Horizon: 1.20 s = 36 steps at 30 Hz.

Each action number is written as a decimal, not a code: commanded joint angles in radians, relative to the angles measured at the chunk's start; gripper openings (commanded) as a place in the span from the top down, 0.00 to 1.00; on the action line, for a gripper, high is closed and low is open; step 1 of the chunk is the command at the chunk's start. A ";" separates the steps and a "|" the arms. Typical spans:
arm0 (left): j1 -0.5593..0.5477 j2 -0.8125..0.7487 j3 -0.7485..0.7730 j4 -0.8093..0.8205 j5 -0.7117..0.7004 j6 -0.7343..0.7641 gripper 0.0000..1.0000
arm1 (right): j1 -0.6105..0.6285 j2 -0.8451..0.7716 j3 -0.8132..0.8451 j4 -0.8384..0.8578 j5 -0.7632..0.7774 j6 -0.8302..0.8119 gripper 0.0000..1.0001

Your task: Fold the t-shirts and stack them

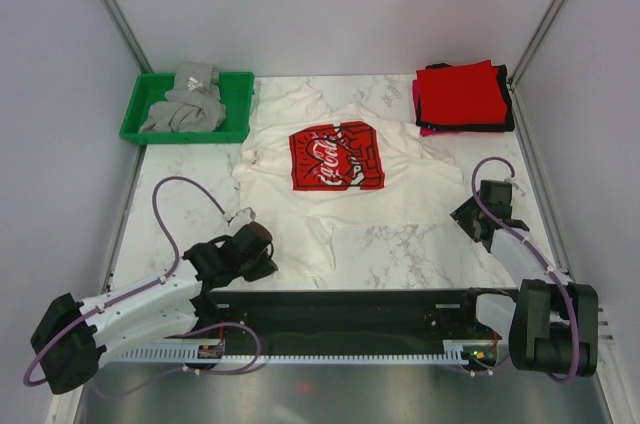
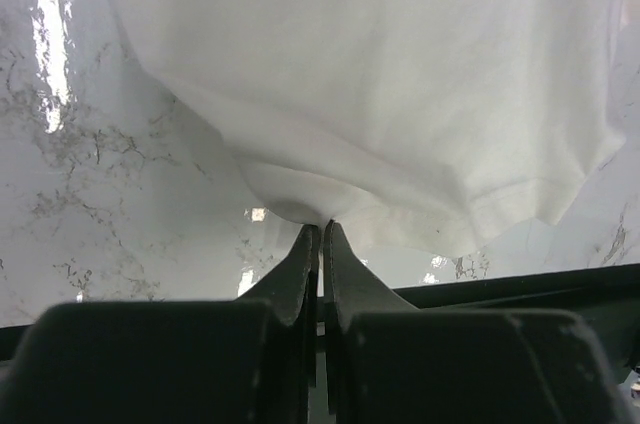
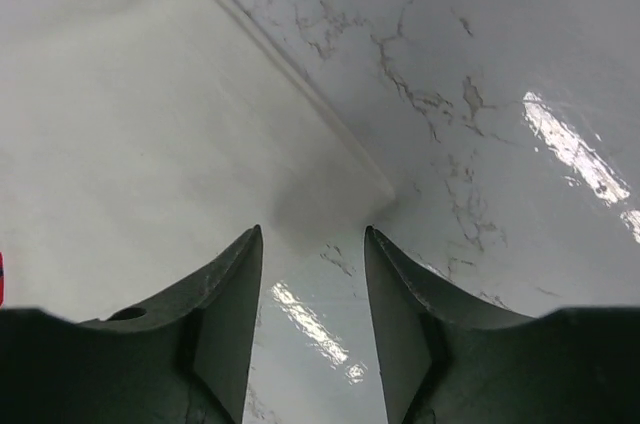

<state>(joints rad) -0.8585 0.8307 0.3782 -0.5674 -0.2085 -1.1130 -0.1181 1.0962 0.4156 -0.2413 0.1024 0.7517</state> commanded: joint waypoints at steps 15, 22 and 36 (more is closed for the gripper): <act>0.012 -0.064 0.063 -0.063 -0.052 0.067 0.98 | -0.026 0.042 -0.027 0.123 -0.009 -0.081 1.00; 0.013 -0.182 0.229 -0.259 -0.075 0.122 0.98 | -0.031 -0.194 -0.011 -0.102 -0.021 -0.048 1.00; 0.012 -0.211 0.741 -0.635 -0.094 0.186 0.98 | -0.018 -0.593 0.262 -0.684 -0.109 0.060 1.00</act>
<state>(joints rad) -0.8501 0.6174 1.0355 -1.0760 -0.2619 -0.9760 -0.1452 0.5354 0.5983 -0.7578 -0.0040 0.7853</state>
